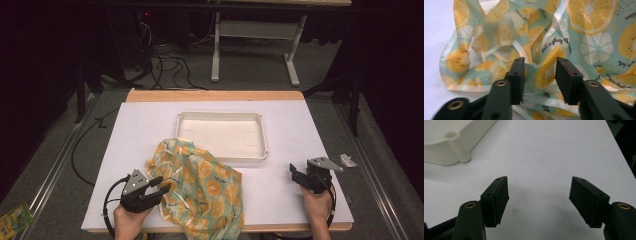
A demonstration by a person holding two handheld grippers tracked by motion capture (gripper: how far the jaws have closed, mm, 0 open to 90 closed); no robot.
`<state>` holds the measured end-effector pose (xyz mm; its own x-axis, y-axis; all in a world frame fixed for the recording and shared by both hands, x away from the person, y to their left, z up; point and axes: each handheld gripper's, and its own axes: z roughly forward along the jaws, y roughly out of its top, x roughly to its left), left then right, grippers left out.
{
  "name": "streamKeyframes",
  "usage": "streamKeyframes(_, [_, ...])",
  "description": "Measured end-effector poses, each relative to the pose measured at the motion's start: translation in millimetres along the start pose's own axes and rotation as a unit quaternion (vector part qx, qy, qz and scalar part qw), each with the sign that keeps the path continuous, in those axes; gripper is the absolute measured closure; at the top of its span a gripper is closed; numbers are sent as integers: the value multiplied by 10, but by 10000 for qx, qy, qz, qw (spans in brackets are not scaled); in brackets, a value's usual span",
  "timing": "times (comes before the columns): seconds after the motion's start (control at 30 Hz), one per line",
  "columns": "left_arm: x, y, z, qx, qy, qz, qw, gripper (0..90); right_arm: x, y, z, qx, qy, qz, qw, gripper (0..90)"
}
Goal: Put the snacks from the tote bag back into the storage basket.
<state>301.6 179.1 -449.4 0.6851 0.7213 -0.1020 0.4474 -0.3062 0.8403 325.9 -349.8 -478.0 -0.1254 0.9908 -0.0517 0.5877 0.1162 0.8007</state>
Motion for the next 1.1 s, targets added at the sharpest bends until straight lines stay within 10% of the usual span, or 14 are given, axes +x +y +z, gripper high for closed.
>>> streamKeyframes(0.73, [-85, -2, 39, -63, -418, 307, 9986, 893, -8, 3, 3, 26, -115, 71, 9999, 329])
streamKeyframes(1.1, [-123, -19, 100, -11, -586, 275, 9979, 898, 38, 39, 35, 329, 393, -236, 9984, 329])
